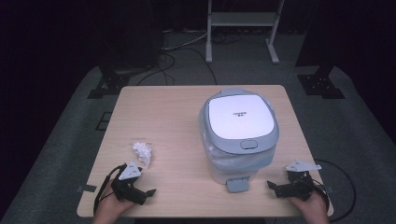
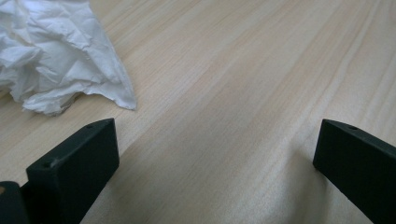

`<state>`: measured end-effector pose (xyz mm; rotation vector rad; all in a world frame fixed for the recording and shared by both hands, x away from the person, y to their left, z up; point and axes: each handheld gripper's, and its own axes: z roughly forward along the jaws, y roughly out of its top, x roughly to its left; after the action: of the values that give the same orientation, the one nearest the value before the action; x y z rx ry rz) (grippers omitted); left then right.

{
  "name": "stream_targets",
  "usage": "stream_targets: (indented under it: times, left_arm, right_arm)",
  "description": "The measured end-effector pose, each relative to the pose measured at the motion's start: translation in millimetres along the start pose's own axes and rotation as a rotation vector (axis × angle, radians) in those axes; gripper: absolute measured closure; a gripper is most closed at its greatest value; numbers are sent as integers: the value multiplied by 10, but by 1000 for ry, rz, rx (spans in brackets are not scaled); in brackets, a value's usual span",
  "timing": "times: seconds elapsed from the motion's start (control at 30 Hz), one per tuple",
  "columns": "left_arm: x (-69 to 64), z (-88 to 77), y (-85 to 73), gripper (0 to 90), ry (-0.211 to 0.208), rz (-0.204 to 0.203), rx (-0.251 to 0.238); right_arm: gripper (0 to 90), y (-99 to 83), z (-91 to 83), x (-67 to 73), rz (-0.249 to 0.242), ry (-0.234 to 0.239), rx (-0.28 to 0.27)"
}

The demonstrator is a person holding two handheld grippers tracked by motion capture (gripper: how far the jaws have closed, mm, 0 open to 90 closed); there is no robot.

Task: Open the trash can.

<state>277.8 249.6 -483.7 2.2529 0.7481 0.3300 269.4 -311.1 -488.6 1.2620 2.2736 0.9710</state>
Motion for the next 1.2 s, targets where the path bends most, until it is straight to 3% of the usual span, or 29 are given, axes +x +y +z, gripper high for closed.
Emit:
stream_targets:
  times: [0.47,0.67,0.87,1.2]
  left_arm:
    - [8,-3,-3,0,-7,7,0]
    - [16,3,4,0,-8,8,1]
    - [17,3,4,0,-8,8,1]
    - [16,3,4,0,-8,7,1]
  right_arm:
    - [61,41,-64,-46,15,25,-21]
    - [105,43,-191,-83,24,25,-51]
    - [135,73,-343,-99,40,56,-77]
    - [196,158,-443,-123,44,97,-102]
